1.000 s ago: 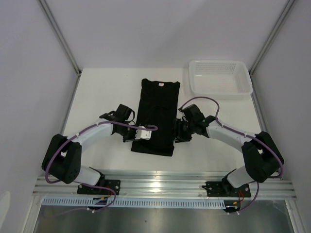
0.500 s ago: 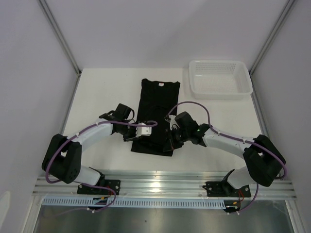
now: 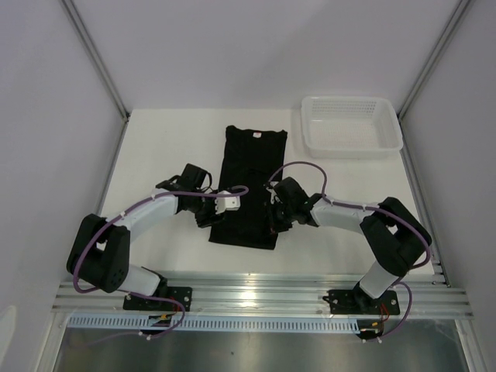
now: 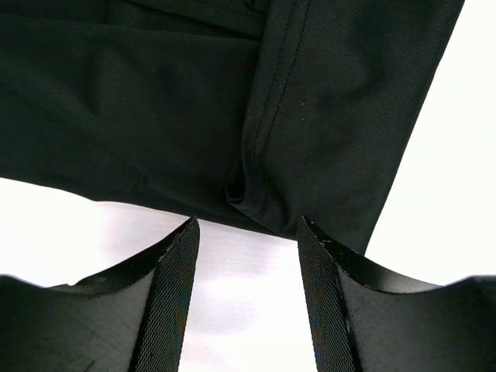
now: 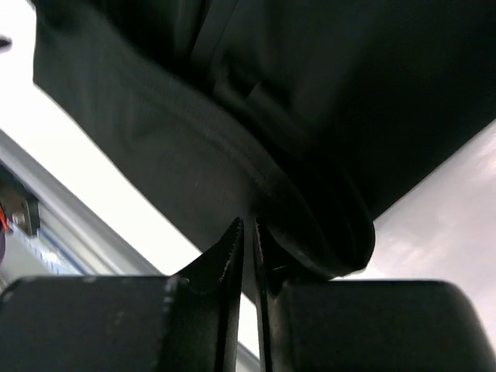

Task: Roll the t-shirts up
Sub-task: Roll the tshirt

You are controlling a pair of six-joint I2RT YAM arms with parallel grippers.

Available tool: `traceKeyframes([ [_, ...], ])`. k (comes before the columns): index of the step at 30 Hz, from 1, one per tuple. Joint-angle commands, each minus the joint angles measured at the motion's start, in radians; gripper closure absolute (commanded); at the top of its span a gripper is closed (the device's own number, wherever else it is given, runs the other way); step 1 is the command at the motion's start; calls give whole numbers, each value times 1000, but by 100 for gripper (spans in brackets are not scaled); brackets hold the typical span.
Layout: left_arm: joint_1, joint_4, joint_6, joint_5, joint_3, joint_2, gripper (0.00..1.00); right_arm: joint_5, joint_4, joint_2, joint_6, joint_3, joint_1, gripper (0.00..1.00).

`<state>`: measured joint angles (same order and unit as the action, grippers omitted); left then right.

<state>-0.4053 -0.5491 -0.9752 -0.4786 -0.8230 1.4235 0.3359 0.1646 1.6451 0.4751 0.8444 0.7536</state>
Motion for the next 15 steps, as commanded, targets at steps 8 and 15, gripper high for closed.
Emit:
traceKeyframes([
  [8, 8, -12, 58, -54, -24, -24, 40, -236, 103, -151, 79, 30, -40, 68],
  [15, 10, 31, 116, -55, -28, -12, 43, -284, 165, -125, 123, 27, -16, 55],
])
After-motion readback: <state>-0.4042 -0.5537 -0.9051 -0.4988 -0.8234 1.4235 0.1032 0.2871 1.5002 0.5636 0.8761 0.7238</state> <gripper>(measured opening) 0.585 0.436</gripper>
